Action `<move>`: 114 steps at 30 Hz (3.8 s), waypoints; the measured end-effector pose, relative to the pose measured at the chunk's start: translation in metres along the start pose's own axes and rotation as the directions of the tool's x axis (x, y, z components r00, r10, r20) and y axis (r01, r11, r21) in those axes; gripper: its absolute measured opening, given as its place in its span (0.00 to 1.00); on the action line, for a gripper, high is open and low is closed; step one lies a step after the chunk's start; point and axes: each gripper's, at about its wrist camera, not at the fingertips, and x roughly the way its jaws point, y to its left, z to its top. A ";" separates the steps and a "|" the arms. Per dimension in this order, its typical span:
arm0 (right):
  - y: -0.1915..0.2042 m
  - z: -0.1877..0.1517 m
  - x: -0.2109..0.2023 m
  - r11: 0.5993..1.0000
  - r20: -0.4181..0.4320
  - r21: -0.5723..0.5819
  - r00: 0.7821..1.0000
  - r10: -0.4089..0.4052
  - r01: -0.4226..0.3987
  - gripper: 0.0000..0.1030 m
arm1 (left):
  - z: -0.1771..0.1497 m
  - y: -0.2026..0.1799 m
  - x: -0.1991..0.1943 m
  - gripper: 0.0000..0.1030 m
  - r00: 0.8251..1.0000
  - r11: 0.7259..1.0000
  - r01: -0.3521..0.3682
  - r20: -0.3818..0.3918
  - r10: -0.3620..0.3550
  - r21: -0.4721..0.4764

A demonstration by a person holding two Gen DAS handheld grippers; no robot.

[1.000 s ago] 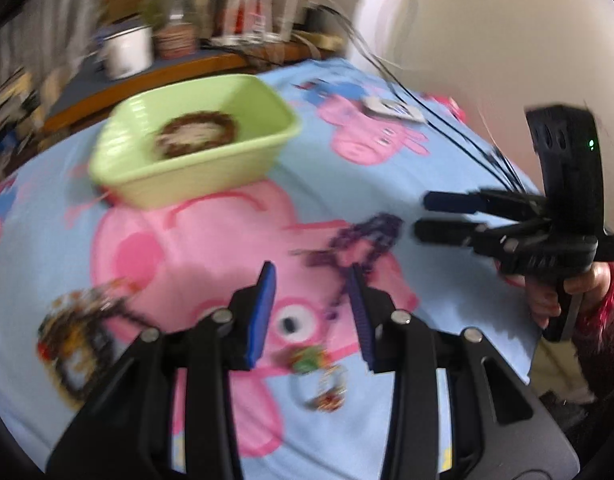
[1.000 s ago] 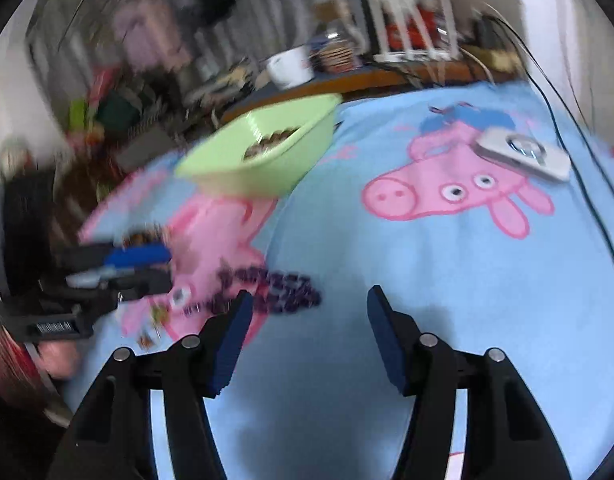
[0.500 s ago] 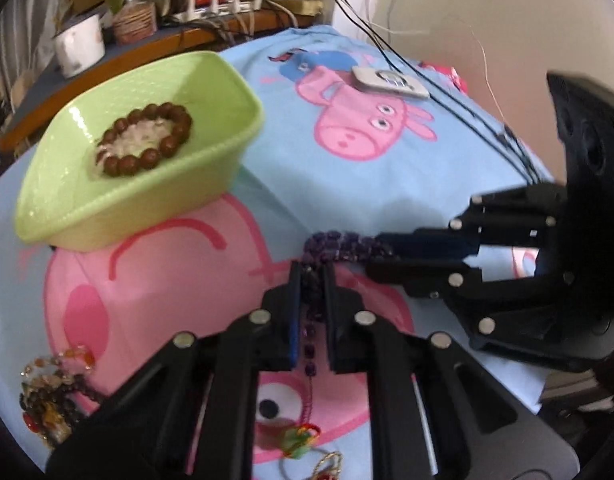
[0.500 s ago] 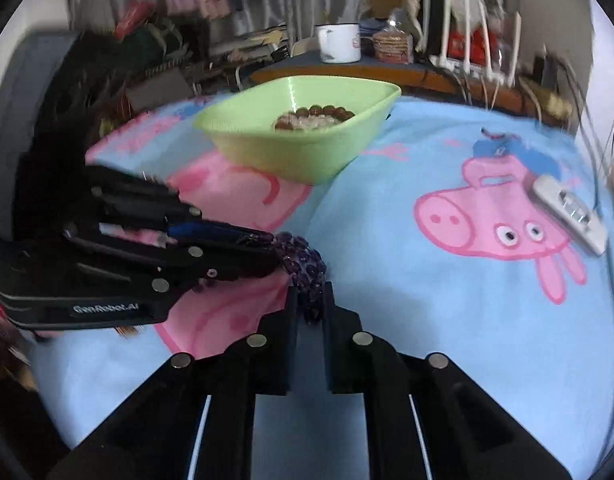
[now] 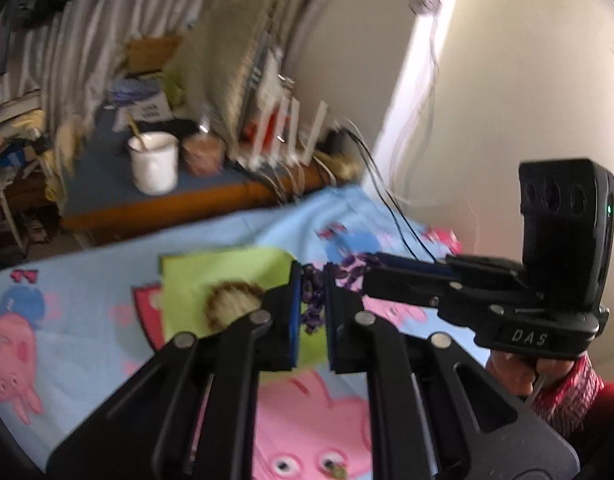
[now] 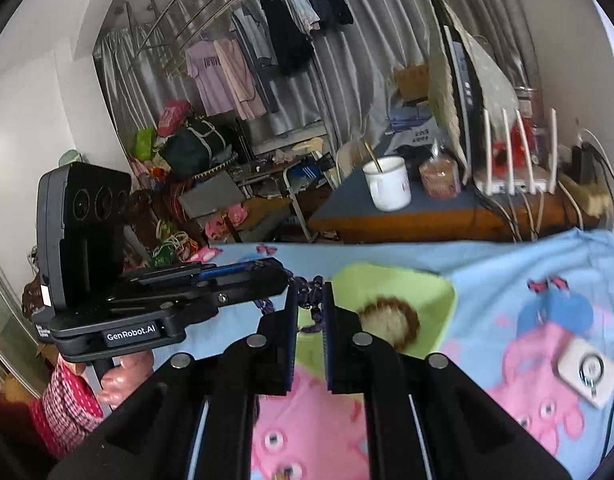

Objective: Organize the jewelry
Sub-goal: 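Carry the purple necklace with the left tool into the basket and release, then grasp the small gold pendant with the left tool while the right tool grasps the green pendant, then carry both pendants into the basket and open both tools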

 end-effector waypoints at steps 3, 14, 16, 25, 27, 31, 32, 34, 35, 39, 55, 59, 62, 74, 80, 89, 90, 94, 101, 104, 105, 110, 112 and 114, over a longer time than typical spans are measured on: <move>-0.005 0.008 0.028 1.000 -0.030 0.003 0.999 -0.018 0.018 0.00 | 0.006 0.020 0.008 0.09 1.000 0.999 -0.022 -0.004 0.022 -0.031; -0.035 -0.028 0.101 0.992 -0.170 0.122 0.985 -0.010 0.031 0.00 | -0.038 0.076 0.071 0.13 0.978 0.981 -0.109 -0.194 0.077 -0.159; -0.041 -0.033 0.105 0.985 -0.185 0.165 0.983 -0.015 0.046 0.00 | -0.044 0.084 0.075 0.16 0.968 0.973 -0.136 -0.235 0.091 -0.185; -0.027 -0.035 0.049 0.981 -0.052 0.196 0.998 0.022 -0.011 0.14 | -0.039 0.072 -0.010 0.16 0.994 0.977 -0.103 -0.045 0.096 -0.186; -0.023 -0.045 0.040 0.981 -0.053 0.190 0.998 0.036 -0.026 0.14 | -0.053 0.064 -0.028 0.16 0.996 0.982 -0.087 -0.024 0.084 -0.170; -0.016 -0.087 0.026 0.987 -0.127 0.163 0.992 0.011 0.010 0.14 | -0.092 0.050 -0.044 0.16 0.998 0.986 -0.051 -0.051 0.043 -0.156; -0.015 -0.096 0.022 0.988 -0.141 0.154 0.990 0.000 0.022 0.12 | -0.102 0.046 -0.045 0.16 0.998 0.987 -0.031 -0.066 0.021 -0.158; -0.013 -0.119 0.019 0.988 -0.178 0.145 0.984 -0.019 0.045 0.08 | -0.125 0.032 -0.044 0.16 0.994 0.988 0.011 -0.110 -0.029 -0.157; -0.013 -0.126 0.018 0.988 -0.190 0.149 0.981 -0.021 0.050 0.06 | -0.140 0.020 -0.042 0.16 0.988 0.990 0.031 -0.143 -0.051 -0.136; -0.009 -0.157 0.005 0.983 -0.218 0.172 0.976 -0.028 0.066 0.06 | -0.184 -0.016 -0.028 0.35 0.967 0.997 0.055 -0.245 -0.069 -0.063; 0.055 -0.179 0.022 0.989 -0.284 -0.106 0.950 -0.129 0.103 0.06 | -0.216 -0.046 -0.008 0.10 0.955 0.991 -0.075 -0.277 0.105 0.114; 0.067 -0.183 0.032 0.975 -0.292 -0.182 0.940 -0.177 0.127 0.06 | -0.217 -0.035 -0.016 0.10 0.956 0.989 -0.116 -0.260 0.138 0.096; 0.071 -0.186 0.042 0.965 -0.306 -0.220 0.929 -0.206 0.142 0.06 | -0.215 -0.024 -0.020 0.10 0.955 0.987 -0.148 -0.251 0.160 0.068; 0.047 -0.184 0.032 0.949 -0.268 -0.197 0.918 -0.293 0.246 0.00 | -0.194 -0.011 -0.008 0.10 0.951 0.976 -0.218 -0.219 0.217 0.022; 0.033 -0.180 0.022 0.948 -0.245 -0.159 0.919 -0.309 0.276 0.00 | -0.188 -0.010 0.004 0.10 0.951 0.977 -0.214 -0.226 0.210 0.010; 0.032 -0.155 0.016 0.951 -0.169 -0.149 0.940 -0.296 0.273 0.00 | -0.159 -0.005 0.005 0.10 0.963 0.978 -0.206 -0.180 0.201 -0.011; 0.032 -0.150 0.016 0.950 -0.156 -0.152 0.942 -0.297 0.274 0.00 | -0.152 -0.004 0.005 0.10 0.965 0.978 -0.207 -0.166 0.203 -0.011; 0.027 -0.127 0.016 0.945 -0.103 -0.156 0.947 -0.305 0.287 0.00 | -0.123 0.004 0.006 0.10 0.971 0.976 -0.214 -0.118 0.210 -0.027; 0.009 -0.082 0.031 0.945 -0.025 -0.140 0.954 -0.300 0.294 0.00 | -0.075 0.019 0.025 0.10 0.968 0.967 -0.248 -0.061 0.245 -0.051; 0.000 -0.072 0.041 0.947 -0.021 -0.131 0.954 -0.298 0.293 0.00 | -0.064 0.025 0.038 0.10 0.962 0.961 -0.269 -0.056 0.266 -0.059; -0.004 -0.069 0.045 0.948 -0.025 -0.127 0.954 -0.298 0.293 0.00 | -0.062 0.027 0.042 0.10 0.961 0.960 -0.272 -0.057 0.269 -0.064; -0.016 -0.063 0.061 0.945 -0.042 -0.128 0.950 -0.309 0.301 0.00 | -0.059 0.040 0.068 0.10 0.951 0.947 -0.306 -0.085 0.298 -0.099; -0.019 -0.062 0.067 0.944 -0.052 -0.130 0.949 -0.311 0.302 0.00 | -0.060 0.044 0.078 0.10 0.946 0.942 -0.318 -0.100 0.308 -0.106; -0.024 -0.063 0.074 0.948 -0.072 -0.129 0.950 -0.303 0.292 0.00 | -0.064 0.046 0.085 0.10 0.942 0.939 -0.328 -0.114 0.317 -0.106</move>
